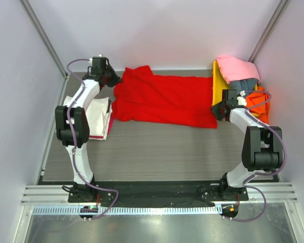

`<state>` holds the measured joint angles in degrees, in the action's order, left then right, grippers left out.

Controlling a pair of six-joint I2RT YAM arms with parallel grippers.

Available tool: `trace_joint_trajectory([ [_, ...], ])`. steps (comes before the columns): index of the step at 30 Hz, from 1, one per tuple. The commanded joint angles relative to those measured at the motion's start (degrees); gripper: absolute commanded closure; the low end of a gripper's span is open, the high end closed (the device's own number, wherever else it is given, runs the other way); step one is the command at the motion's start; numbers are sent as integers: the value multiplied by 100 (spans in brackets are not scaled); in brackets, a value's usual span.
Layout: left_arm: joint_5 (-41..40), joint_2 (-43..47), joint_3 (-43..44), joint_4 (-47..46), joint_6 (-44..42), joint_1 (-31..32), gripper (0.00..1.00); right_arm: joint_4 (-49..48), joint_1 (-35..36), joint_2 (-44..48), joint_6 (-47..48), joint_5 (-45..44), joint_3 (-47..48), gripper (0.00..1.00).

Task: Fold and stack the t-shirts
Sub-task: Fold the tshirt

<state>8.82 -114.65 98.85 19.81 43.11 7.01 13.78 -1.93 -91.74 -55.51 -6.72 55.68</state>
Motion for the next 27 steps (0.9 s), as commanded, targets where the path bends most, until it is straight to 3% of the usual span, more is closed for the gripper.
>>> trace_joint_trajectory([
  [1,199,-381,599,101,-22,-24,100,-270,35,428,13,-312,-188,64],
  [5,172,-900,1153,277,-75,-24,100,-332,35,858,57,-409,-487,47],
  [8,278,-1287,1531,348,-75,-33,93,-481,35,1306,84,-427,-909,46],
  [9,348,-1357,1610,356,-66,-24,87,-621,35,1430,101,-374,-1153,46],
  [10,366,-1506,1811,452,-75,-24,72,-648,35,1536,101,-365,-1269,46],
  [13,489,-1543,2112,769,-162,-24,45,-867,35,1975,110,-216,-1840,47],
  [14,515,-1473,2095,822,-189,-24,42,-1129,35,2124,93,-146,-2024,47],
  [15,481,-1342,2008,875,-198,-24,37,-1271,35,2387,66,-67,-2409,47],
  [16,446,-1027,1667,875,-198,-24,25,-1351,35,2520,49,3,-2587,48],
  [18,201,-587,983,927,-233,-6,17,-1703,35,2827,14,30,-3017,48],
  [21,-291,406,155,1059,-321,160,15,-1765,35,3030,127,101,-3265,50],
  [25,-1406,1567,-1208,1463,-576,826,24,-1607,35,3153,338,215,-3318,55],
  [27,-1549,2145,-1882,1473,-576,995,30,-1501,35,3206,374,198,-3335,56],
])
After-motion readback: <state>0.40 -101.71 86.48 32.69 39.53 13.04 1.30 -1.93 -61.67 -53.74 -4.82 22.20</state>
